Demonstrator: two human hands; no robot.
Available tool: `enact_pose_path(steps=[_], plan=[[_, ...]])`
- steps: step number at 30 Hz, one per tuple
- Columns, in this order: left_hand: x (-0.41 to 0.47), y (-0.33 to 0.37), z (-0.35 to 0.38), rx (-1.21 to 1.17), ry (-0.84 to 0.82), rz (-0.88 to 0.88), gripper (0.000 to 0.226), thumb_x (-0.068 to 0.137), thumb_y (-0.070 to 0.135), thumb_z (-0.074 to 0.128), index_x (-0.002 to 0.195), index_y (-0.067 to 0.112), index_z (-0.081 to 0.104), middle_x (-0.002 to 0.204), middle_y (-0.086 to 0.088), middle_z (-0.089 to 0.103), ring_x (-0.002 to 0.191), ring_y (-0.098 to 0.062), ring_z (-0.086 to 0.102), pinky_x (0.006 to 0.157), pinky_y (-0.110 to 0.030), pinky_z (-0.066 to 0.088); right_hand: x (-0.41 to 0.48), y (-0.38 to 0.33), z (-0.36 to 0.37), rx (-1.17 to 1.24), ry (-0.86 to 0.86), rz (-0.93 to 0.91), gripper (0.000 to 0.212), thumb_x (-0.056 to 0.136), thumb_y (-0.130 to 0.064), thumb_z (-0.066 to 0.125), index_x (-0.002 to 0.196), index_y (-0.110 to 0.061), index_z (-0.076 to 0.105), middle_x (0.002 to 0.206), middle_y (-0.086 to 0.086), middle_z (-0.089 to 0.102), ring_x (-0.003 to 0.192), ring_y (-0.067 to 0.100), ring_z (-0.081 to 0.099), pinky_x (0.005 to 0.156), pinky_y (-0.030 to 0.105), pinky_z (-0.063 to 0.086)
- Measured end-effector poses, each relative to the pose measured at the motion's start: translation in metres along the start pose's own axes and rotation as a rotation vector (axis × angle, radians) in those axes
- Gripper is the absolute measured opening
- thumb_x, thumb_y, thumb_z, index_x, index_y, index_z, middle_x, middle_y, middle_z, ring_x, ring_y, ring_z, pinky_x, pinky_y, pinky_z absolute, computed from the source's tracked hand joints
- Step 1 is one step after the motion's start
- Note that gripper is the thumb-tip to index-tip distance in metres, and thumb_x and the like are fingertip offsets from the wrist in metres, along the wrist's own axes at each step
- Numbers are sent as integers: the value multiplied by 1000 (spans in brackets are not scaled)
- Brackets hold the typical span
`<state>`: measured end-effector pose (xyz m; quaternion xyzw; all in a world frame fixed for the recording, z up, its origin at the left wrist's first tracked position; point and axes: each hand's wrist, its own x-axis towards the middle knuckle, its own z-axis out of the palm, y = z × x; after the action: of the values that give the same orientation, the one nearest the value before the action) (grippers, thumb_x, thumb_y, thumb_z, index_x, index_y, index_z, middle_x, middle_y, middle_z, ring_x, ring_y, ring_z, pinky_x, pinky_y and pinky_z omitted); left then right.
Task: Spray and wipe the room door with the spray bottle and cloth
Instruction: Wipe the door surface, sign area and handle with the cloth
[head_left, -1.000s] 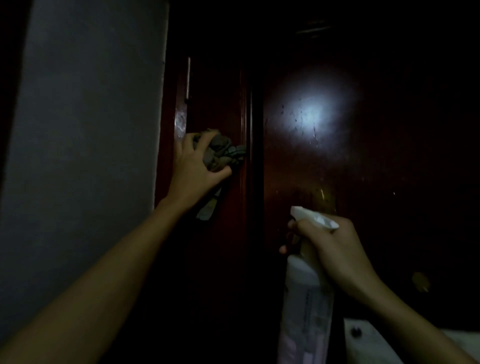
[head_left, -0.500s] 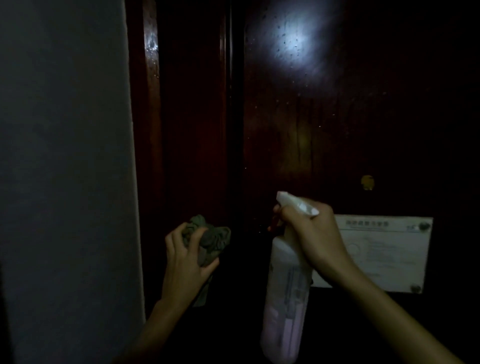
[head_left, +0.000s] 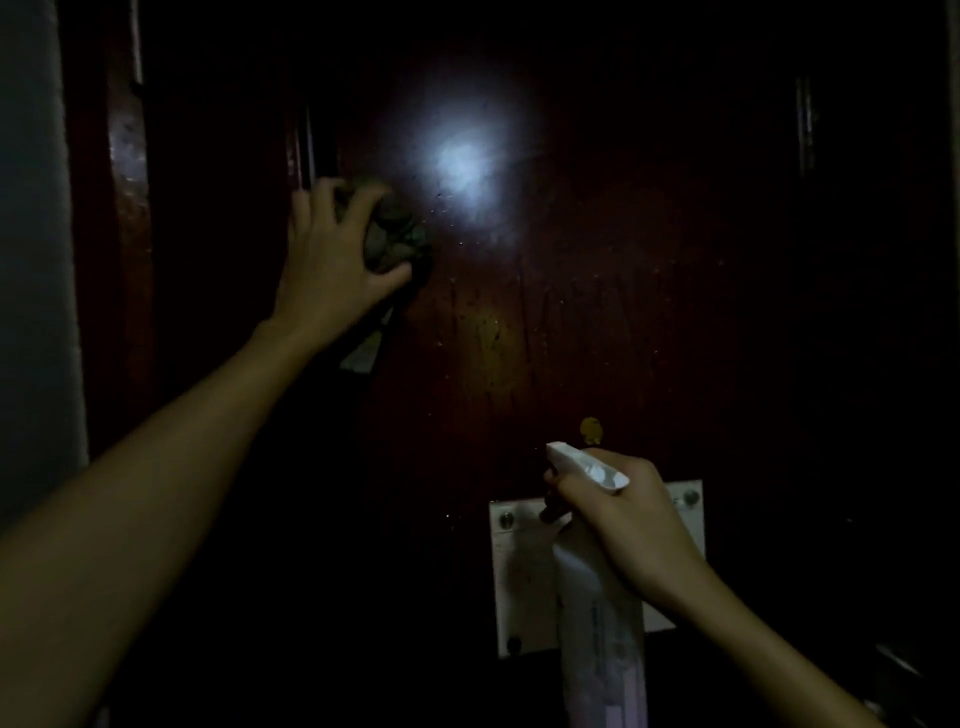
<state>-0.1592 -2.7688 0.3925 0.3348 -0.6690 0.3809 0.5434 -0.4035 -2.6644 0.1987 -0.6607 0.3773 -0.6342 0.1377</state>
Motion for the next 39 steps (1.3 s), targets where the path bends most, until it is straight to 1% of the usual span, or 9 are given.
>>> enact_pose_path(steps=[4, 7, 14, 18, 21, 25, 30, 34, 39], plan=[[23, 10, 13, 87, -101, 168, 75, 67, 57, 58, 132, 21, 49, 127, -20, 46, 115, -40, 42, 100, -48, 40, 11, 8, -22, 18, 78, 12, 39, 90, -21, 61, 90, 18, 59, 87, 38, 61, 84, 55, 57, 62, 42, 45], [-42, 14, 28, 43, -171, 195, 77, 62, 47, 75, 129, 18, 50, 127, -24, 46, 113, -43, 42, 98, -50, 42, 8, 11, -31, 17, 137, 34, 34, 90, -16, 62, 97, 17, 60, 93, 39, 62, 87, 55, 59, 67, 57, 52], [-271, 64, 54, -52, -403, 253, 87, 46, 44, 90, 120, 27, 47, 130, -11, 36, 118, -35, 33, 88, -54, 49, -37, 40, -38, -16, 160, 179, 21, 89, -8, 61, 79, 10, 64, 78, 26, 68, 79, 45, 66, 70, 55, 55], [-331, 82, 57, -36, -573, 313, 88, 46, 50, 89, 121, 32, 47, 128, -10, 39, 116, -34, 36, 86, -50, 52, -76, 63, -38, -56, 161, 265, 18, 84, -10, 64, 73, 4, 64, 73, 20, 69, 74, 35, 69, 68, 52, 54], [-347, 88, 53, -33, -630, 363, 90, 45, 51, 89, 122, 32, 48, 126, -10, 41, 114, -32, 38, 82, -47, 54, -103, 73, -39, -101, 133, 289, 25, 81, -15, 65, 65, 1, 54, 61, 13, 58, 60, 20, 55, 57, 44, 44], [-328, 80, 50, -18, -585, 446, 91, 44, 52, 89, 122, 29, 49, 123, -12, 42, 108, -31, 40, 78, -44, 56, -124, 78, -46, -140, 106, 299, 28, 82, -7, 65, 62, 0, 47, 57, 5, 50, 57, 13, 46, 55, 36, 36], [-238, 63, 49, -24, -396, 267, 95, 45, 36, 95, 125, 20, 46, 125, -15, 37, 110, -37, 36, 83, -56, 50, -107, 69, -54, -166, 98, 233, 22, 82, -8, 65, 68, 4, 55, 58, 10, 53, 55, 11, 47, 54, 31, 36], [-136, 51, 46, 5, -323, 247, 91, 53, 30, 92, 129, 20, 44, 126, -22, 43, 112, -39, 38, 91, -55, 46, -77, 55, -57, -147, 126, 169, 24, 73, -21, 61, 70, 2, 59, 68, 19, 61, 66, 38, 60, 58, 47, 48], [3, 46, 38, 6, -144, 92, 79, 66, 36, 81, 135, 20, 44, 127, -24, 41, 114, -43, 39, 100, -49, 37, -38, 38, -60, -109, 124, 126, 28, 72, -24, 59, 73, 4, 60, 72, 21, 64, 74, 43, 63, 62, 53, 50]])
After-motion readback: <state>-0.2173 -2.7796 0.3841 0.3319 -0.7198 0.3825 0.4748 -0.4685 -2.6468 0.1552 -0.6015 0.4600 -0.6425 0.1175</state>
